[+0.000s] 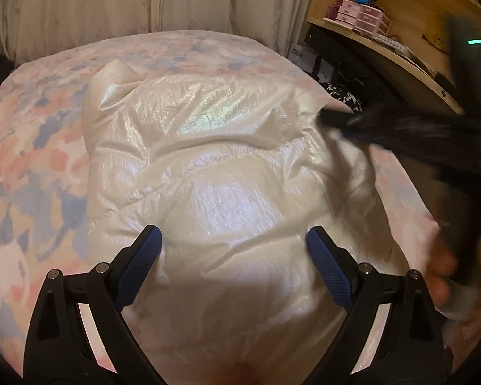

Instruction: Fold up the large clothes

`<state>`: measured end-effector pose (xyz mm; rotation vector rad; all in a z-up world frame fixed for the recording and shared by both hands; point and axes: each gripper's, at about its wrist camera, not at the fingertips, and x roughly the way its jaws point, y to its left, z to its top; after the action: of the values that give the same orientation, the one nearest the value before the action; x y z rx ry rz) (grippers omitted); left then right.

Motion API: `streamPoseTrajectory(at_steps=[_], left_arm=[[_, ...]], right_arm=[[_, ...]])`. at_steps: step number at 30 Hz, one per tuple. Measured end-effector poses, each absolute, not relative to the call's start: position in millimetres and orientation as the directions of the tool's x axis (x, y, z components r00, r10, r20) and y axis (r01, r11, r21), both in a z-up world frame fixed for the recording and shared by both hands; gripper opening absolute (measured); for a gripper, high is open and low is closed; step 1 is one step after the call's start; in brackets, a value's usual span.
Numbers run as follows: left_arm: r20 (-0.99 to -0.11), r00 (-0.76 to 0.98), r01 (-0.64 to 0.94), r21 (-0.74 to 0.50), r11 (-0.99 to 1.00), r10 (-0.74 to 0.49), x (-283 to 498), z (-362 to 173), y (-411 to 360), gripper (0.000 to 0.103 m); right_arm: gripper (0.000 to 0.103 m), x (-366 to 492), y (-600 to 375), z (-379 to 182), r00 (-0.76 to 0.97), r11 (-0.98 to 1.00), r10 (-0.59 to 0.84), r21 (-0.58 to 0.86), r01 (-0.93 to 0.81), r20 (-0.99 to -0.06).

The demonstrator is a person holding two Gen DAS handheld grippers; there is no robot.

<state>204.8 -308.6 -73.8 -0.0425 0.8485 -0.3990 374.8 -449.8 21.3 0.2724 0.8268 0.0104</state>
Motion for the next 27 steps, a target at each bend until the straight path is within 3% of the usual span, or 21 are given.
streamPoseTrajectory(at_steps=[3, 11, 19, 25, 27], left_arm=[[-0.715, 0.584, 0.344, -0.210, 0.915, -0.383, 205, -74, -308, 0.092], [-0.697, 0.594, 0.371, -0.205, 0.906, -0.401, 205, -76, -308, 0.092], [-0.721, 0.579, 0.378, -0.175, 0.909, -0.380, 209, -75, -313, 0.092], [-0.740, 0.563, 0.353, -0.188, 0.917, -0.369, 211, -71, -305, 0.092], [-0.754, 0.549, 0.330, -0.200, 0.922, -0.360, 211, -71, -300, 0.092]], right_arm=[[0.013, 394, -463, -10, 0.639, 0.952, 0.105, 0.263, 0.157, -0.762], [0.012, 392, -484, -56, 0.625, 0.936, 0.134, 0.305, 0.175, -0.769], [0.012, 393, -480, -62, 0.624, 0.938, 0.107, 0.287, 0.194, -0.774], [0.015, 388, -470, -44, 0.603, 0.953, 0.058, 0.224, 0.205, -0.796], [0.026, 382, -467, -33, 0.608, 0.951, 0.068, 0.236, 0.201, -0.791]])
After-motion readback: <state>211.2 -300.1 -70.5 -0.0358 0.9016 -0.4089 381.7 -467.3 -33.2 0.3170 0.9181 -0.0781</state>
